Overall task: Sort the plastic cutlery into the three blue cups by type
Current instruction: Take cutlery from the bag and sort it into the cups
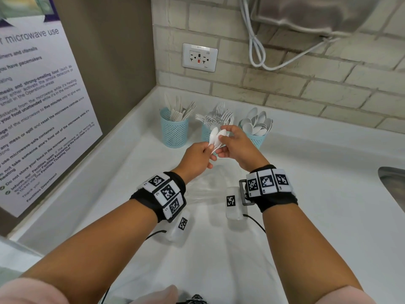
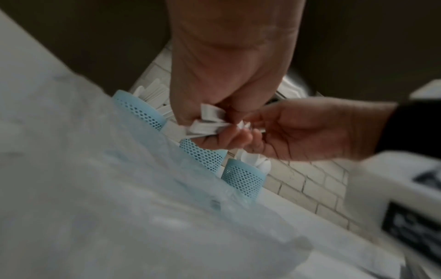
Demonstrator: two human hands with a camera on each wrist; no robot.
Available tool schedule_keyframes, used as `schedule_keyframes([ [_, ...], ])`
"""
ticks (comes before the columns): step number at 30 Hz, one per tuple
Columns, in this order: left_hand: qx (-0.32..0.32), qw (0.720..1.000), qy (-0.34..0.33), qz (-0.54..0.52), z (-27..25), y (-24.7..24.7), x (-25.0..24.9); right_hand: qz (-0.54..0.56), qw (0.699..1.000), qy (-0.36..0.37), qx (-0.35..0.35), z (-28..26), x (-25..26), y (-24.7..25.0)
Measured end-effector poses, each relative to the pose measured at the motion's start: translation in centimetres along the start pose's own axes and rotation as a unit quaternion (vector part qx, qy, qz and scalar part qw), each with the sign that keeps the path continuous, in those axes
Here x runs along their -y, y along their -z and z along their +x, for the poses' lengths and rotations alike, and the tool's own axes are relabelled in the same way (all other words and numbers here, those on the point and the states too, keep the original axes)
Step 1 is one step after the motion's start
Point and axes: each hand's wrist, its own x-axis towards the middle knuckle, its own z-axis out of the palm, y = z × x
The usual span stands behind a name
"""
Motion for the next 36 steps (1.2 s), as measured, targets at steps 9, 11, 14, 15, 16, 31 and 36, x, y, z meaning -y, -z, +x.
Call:
schedule_keyframes([
  [9, 0.024, 0.977, -0.090, 0.191, -0.3, -0.7, -0.3, -0.066, 0.997, 0.026, -0.023, 0.0, -0.1, 0.0],
  [11, 0.032, 0.979, -0.087, 0.184, -0.1, -0.6, -0.3, -0.063, 0.995, 0.015, -0.071, 0.3, -0.1, 0.6],
  [14, 0.035, 0.978, -0.091, 0.184, 0.1, -0.4, -0.2, -0.027, 0.994, 0.013, -0.102, 0.5, 0.0, 1.2],
  [15, 0.034, 0.978, -0.092, 0.182, 0.2, -0.3, -0.2, -0.022, 0.996, 0.018, -0.088, 0.4, 0.1, 1.1],
  [16, 0.033, 0.980, -0.093, 0.172, 0.3, -0.3, -0.2, -0.021, 0.997, 0.020, -0.072, 0.4, 0.2, 1.2],
  [31, -0.150, 0.985, 0.026, 0.084, 2.8, 2.6, 0.9, -0.164, 0.847, 0.242, -0.443, 3.1, 5.8, 10.2],
  [36, -0.194, 0.975, 0.071, 0.081, 3.9, 3.4, 1.5, -0.285, 0.865, 0.225, -0.346, 4.5, 3.1, 9.7],
])
